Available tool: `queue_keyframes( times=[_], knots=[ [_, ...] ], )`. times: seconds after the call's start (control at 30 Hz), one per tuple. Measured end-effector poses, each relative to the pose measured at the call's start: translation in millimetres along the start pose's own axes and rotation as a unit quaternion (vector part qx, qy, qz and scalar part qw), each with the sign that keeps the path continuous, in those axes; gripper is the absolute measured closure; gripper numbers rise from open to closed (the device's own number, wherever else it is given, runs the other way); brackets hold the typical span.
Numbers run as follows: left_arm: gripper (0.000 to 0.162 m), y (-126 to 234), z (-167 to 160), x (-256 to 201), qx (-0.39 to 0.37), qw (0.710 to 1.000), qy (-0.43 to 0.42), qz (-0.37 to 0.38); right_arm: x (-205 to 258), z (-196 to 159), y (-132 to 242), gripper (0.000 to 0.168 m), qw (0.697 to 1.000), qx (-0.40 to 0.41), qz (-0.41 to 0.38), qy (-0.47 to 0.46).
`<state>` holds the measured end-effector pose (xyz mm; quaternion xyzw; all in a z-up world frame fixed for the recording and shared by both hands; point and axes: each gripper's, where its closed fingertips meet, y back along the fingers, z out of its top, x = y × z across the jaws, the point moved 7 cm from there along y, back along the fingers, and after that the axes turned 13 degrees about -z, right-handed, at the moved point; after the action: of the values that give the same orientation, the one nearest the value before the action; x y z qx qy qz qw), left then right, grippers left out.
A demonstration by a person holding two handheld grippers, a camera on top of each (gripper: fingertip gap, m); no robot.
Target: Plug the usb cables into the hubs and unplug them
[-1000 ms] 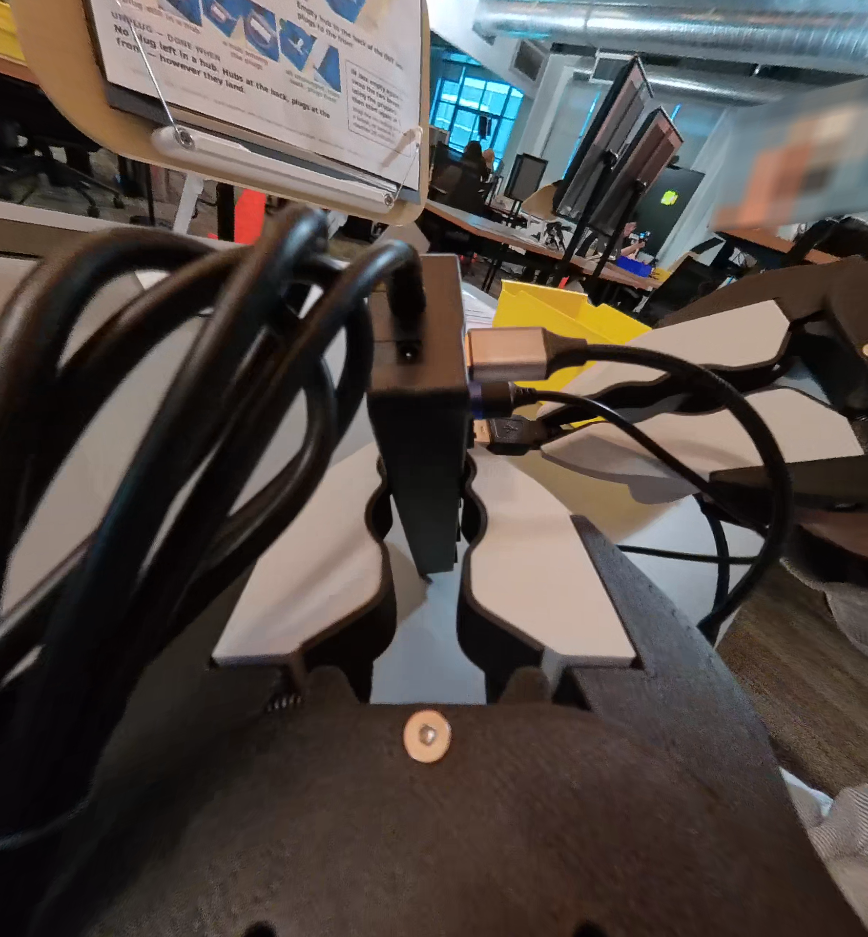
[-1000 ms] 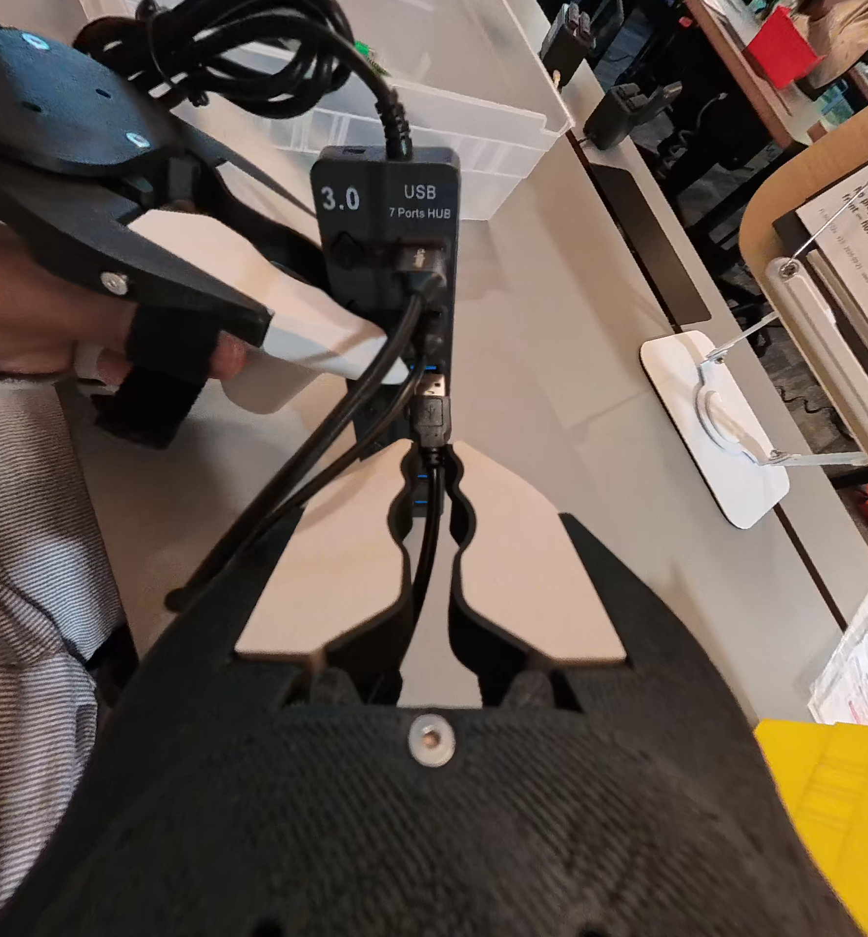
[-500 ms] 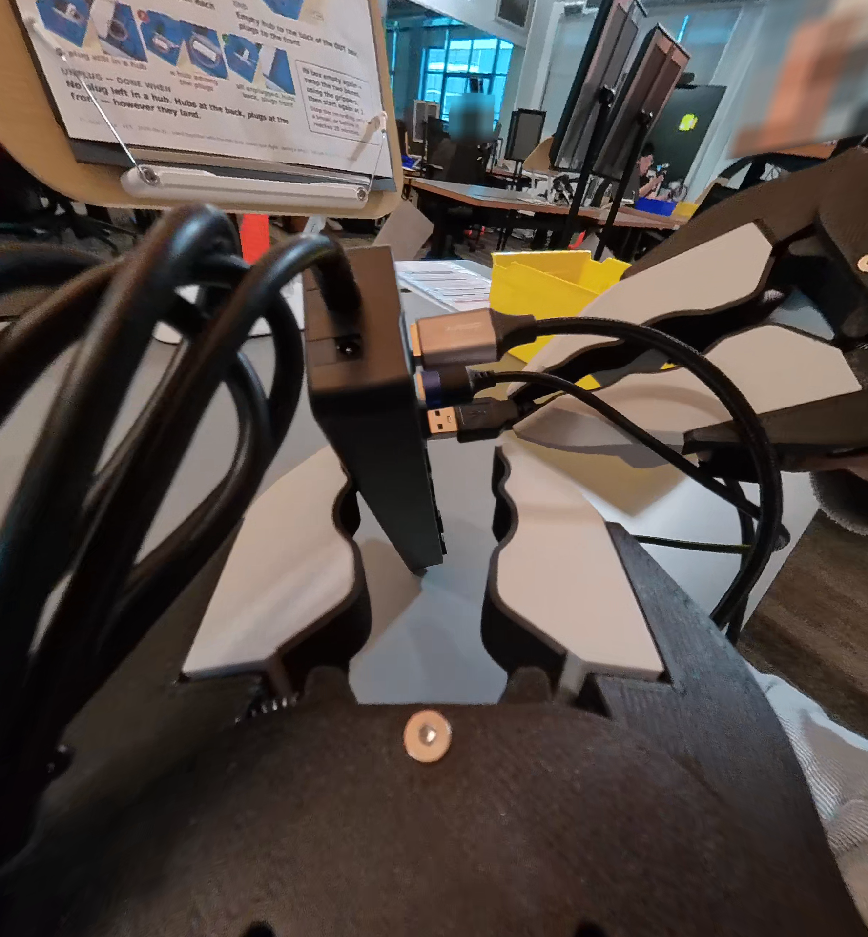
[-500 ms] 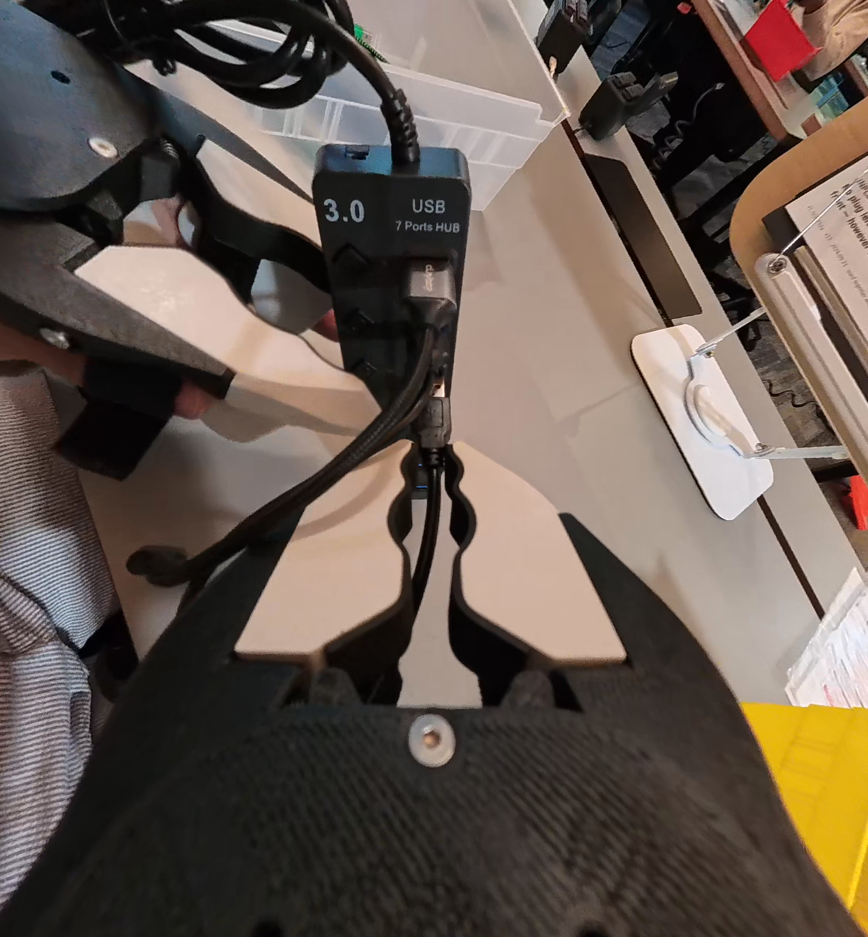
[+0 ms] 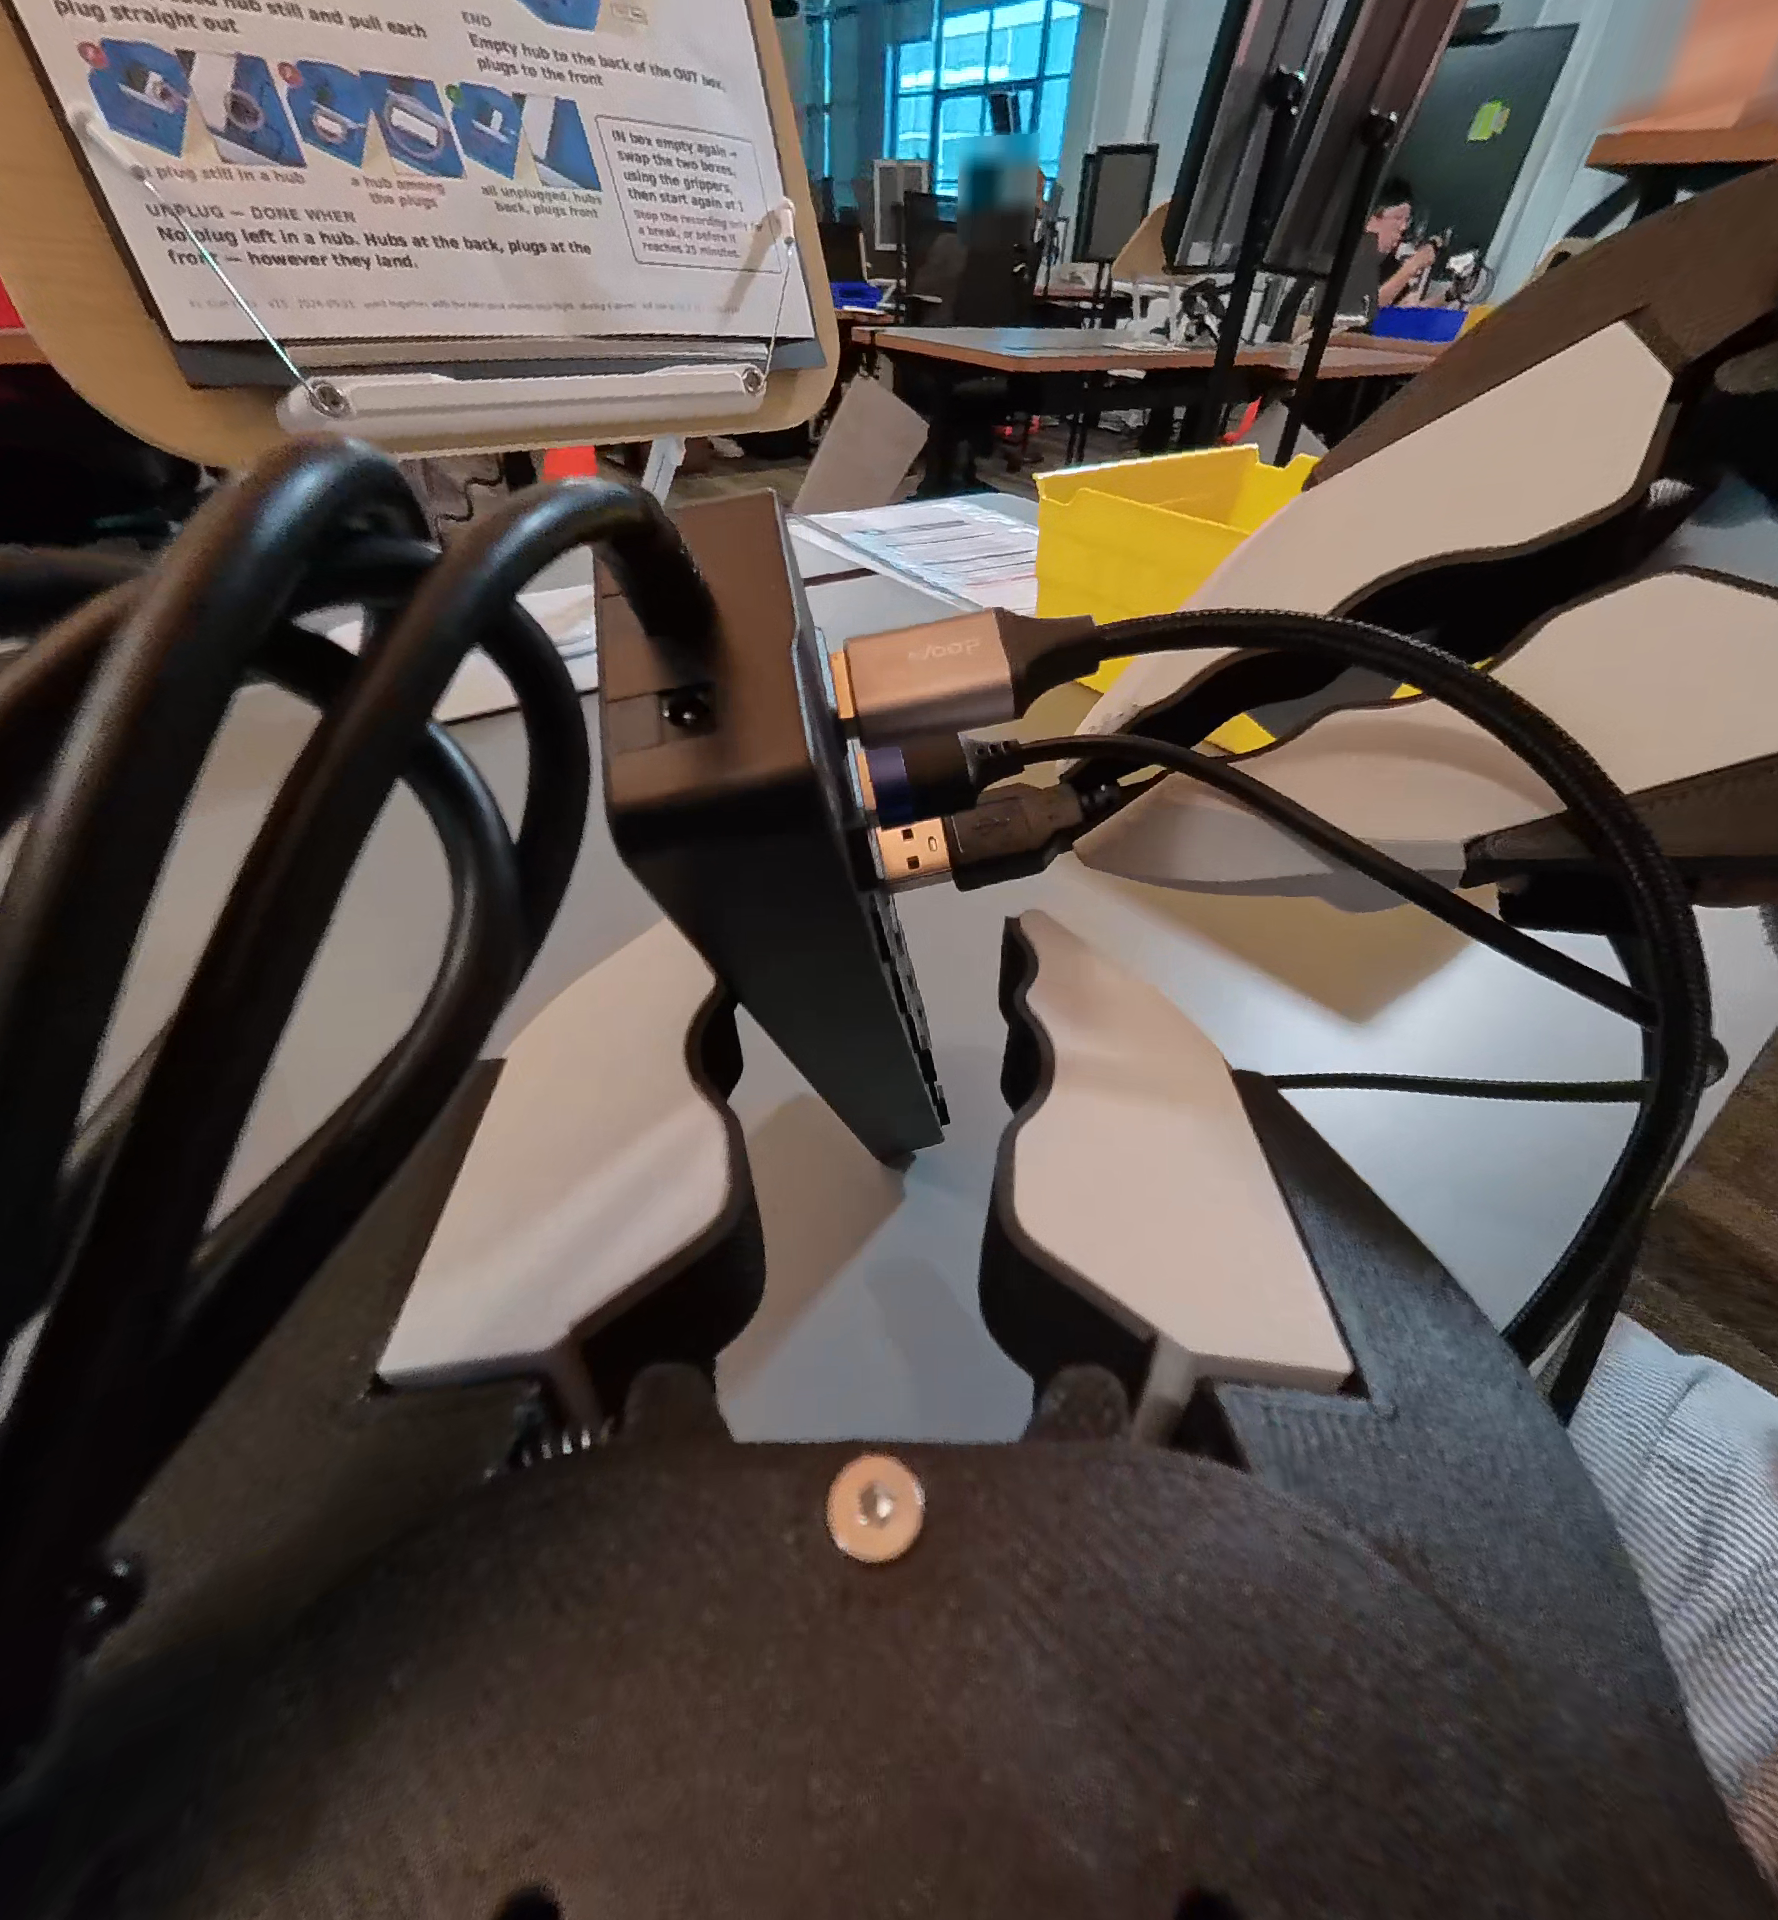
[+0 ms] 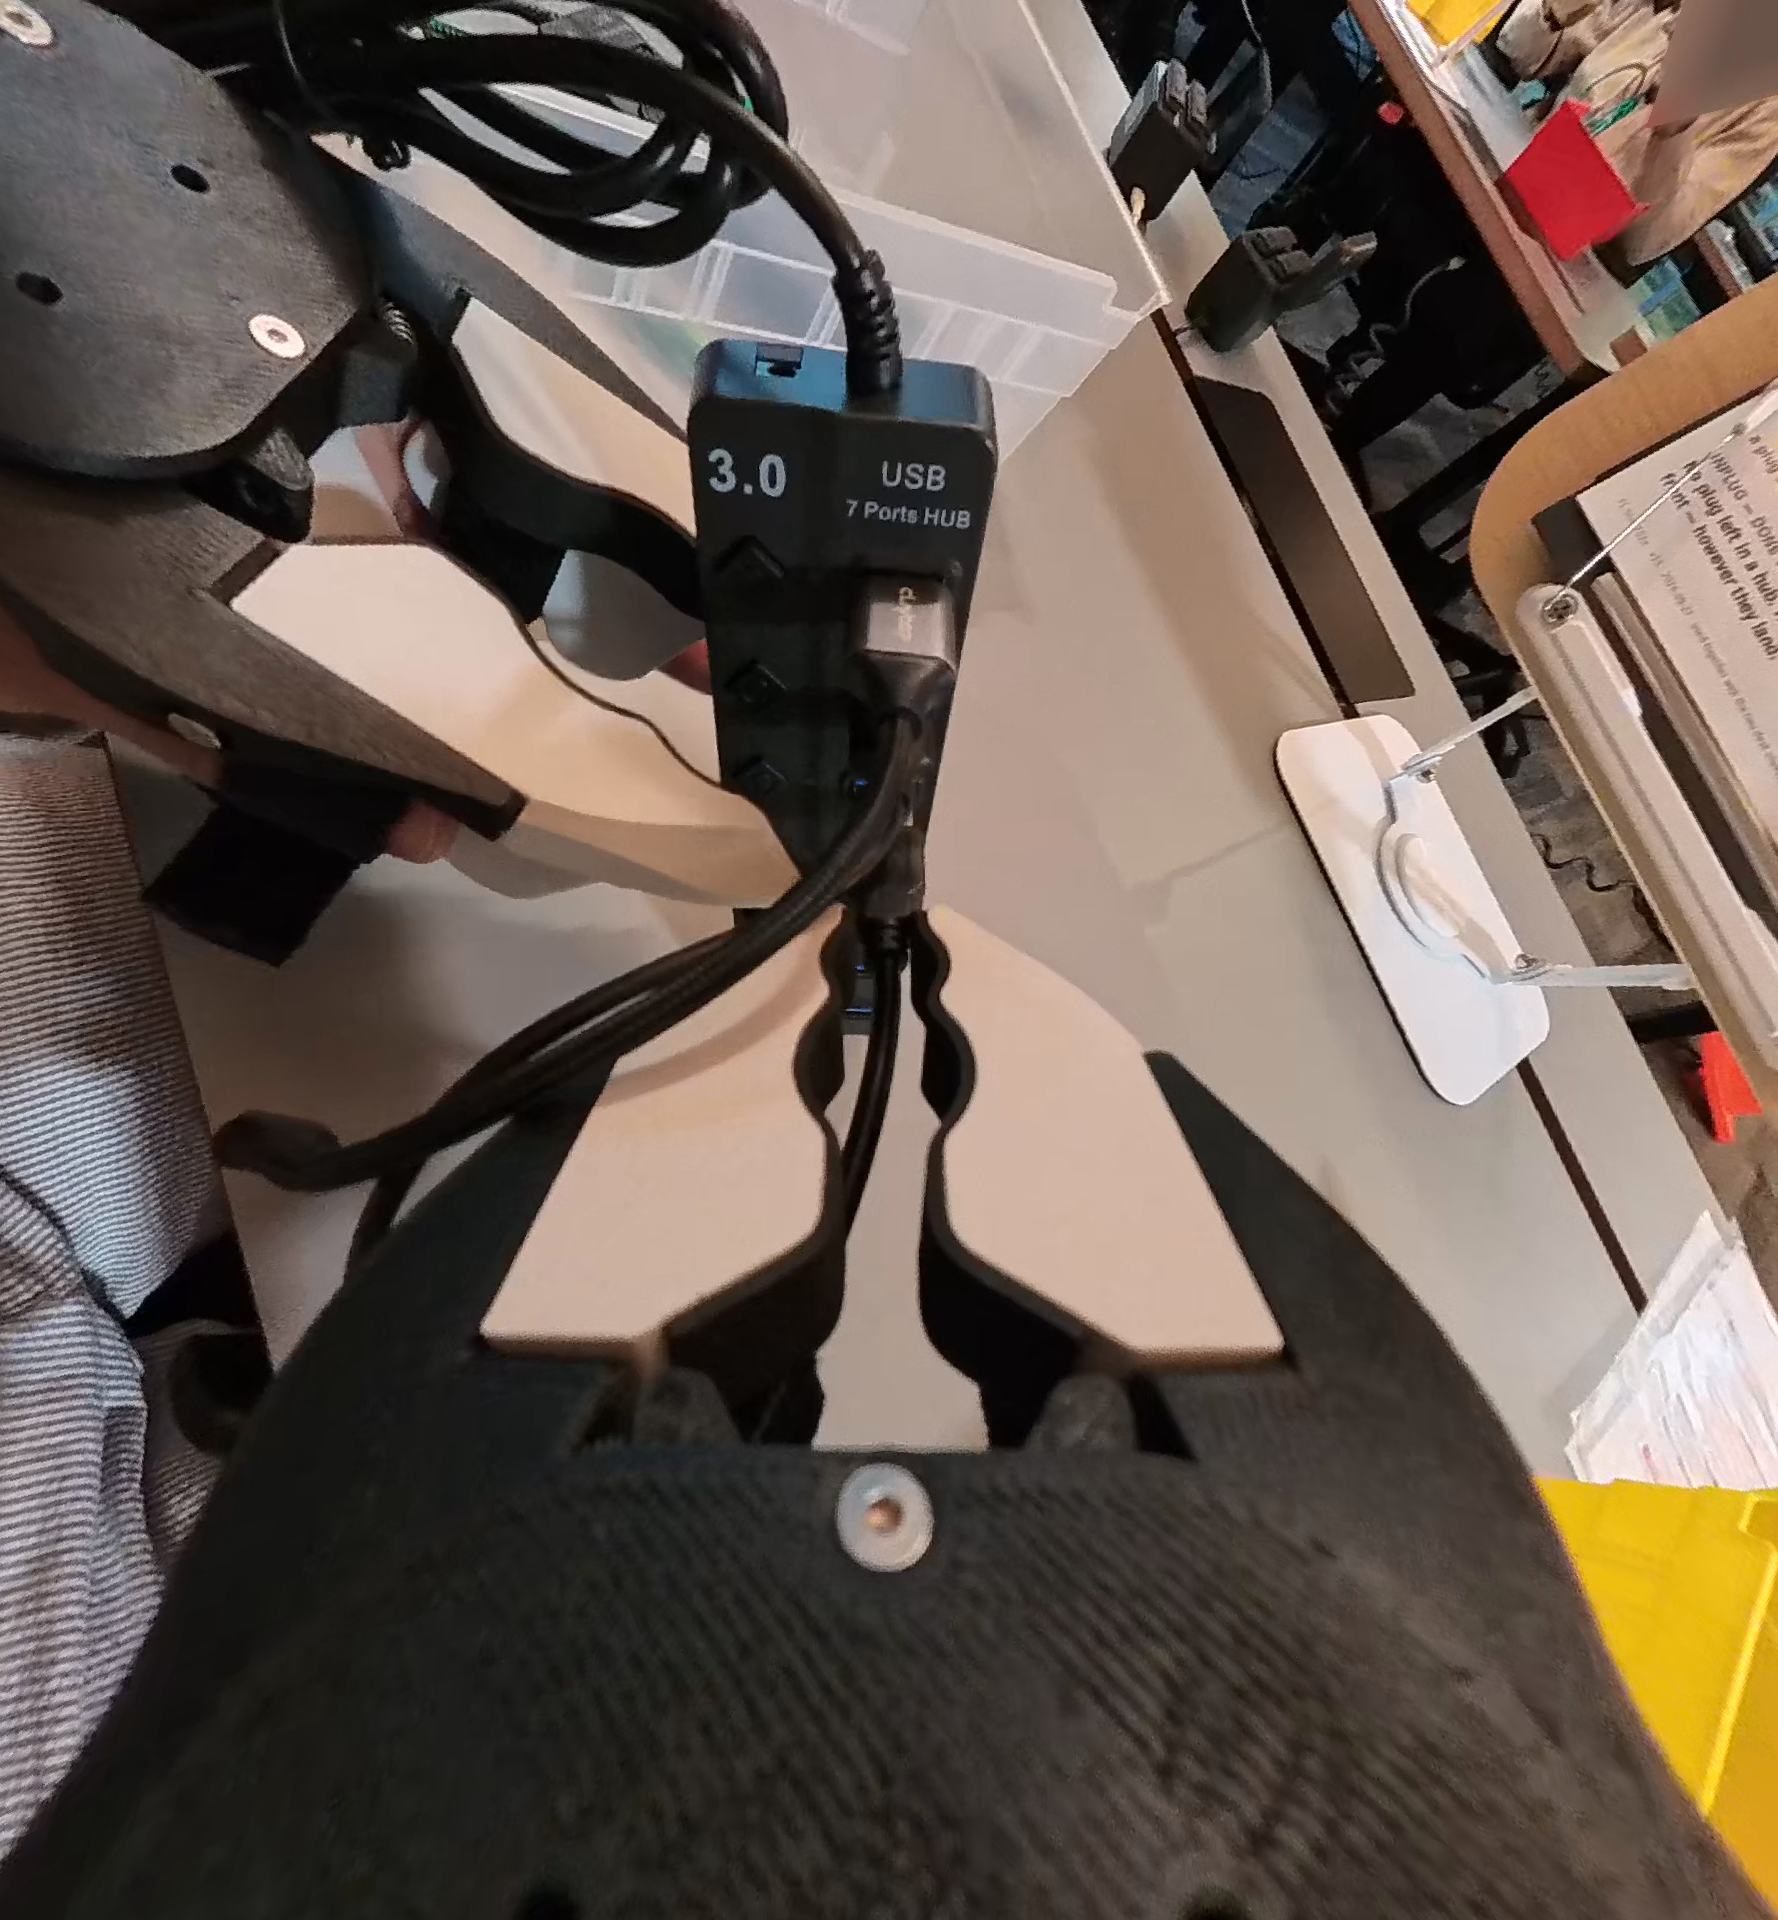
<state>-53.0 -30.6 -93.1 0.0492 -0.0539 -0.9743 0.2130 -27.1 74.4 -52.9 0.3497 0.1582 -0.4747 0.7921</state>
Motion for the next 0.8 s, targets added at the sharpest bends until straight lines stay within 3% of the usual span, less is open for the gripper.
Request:
queue_keyframes(
  times=[0.33, 0.47, 0.53, 0.8],
  knots=[
    [0.113, -1.0, -1.3, -3.3, 0.005, 1.0, -0.017, -0.01, -2.7, -1.6, 1.1, 0.159, 1.0, -0.008, 0.009, -0.015],
    [0.12, 0.8, -1.7, -1.2, -0.007, 1.0, -0.005, -0.012, -1.9, -2.4, 1.6, 0.159, 1.0, -0.015, 0.014, -0.008],
    [0.133, 1.7, -1.3, -1.1, -0.011, 1.0, -0.001, -0.022, -1.3, -3.2, 1.4, 0.159, 1.0, -0.016, 0.019, -0.01],
    [0.134, 1.3, -2.0, -3.3, -0.007, 1.0, -0.011, -0.016, -2.3, -6.3, 1.2, 0.159, 0.999, -0.026, 0.029, -0.031]
  ],
)
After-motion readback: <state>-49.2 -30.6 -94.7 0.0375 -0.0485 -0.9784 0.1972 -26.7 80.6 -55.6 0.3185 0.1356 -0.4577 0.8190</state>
